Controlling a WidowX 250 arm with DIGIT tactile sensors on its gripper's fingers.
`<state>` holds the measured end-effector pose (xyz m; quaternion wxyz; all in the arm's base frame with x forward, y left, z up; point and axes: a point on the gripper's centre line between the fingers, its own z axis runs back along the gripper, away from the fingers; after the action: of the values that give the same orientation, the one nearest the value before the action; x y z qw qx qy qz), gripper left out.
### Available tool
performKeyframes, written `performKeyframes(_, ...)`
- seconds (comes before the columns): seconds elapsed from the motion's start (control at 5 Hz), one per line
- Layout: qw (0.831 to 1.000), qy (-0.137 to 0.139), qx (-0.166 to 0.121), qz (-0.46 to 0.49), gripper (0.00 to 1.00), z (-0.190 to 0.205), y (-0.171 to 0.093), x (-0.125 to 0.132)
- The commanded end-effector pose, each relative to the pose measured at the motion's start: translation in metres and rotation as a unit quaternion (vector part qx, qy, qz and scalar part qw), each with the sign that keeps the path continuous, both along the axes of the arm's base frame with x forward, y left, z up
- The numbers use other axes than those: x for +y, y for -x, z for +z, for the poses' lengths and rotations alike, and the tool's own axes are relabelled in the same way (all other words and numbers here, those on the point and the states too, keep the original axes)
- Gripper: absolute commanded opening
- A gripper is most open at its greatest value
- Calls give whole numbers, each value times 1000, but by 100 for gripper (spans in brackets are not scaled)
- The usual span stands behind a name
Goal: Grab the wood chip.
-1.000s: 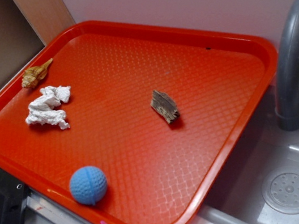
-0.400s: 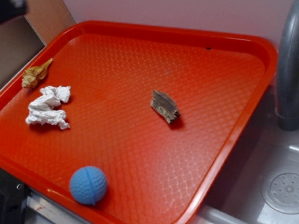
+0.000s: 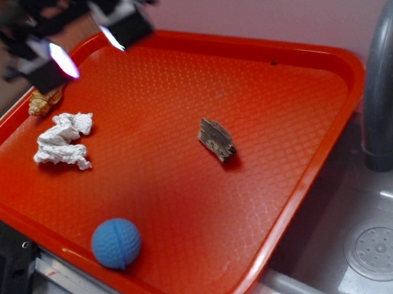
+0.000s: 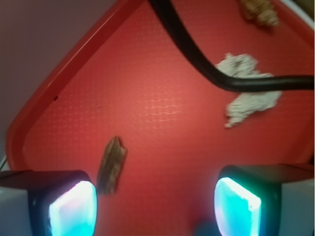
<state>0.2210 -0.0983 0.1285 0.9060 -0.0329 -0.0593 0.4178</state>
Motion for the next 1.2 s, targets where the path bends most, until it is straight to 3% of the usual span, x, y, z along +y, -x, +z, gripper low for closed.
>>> performKeyframes(0.0,1000,-3,8,-25,100,-42,-35,-40)
performKeyframes(0.6,997,-36,43,-59,100,-99,-40,-67)
performKeyframes(0.8,995,-42,52,-73,94,-108,-37,-72)
performKeyframes(1.0,994,-42,45,-85,0,-107,-33,-73)
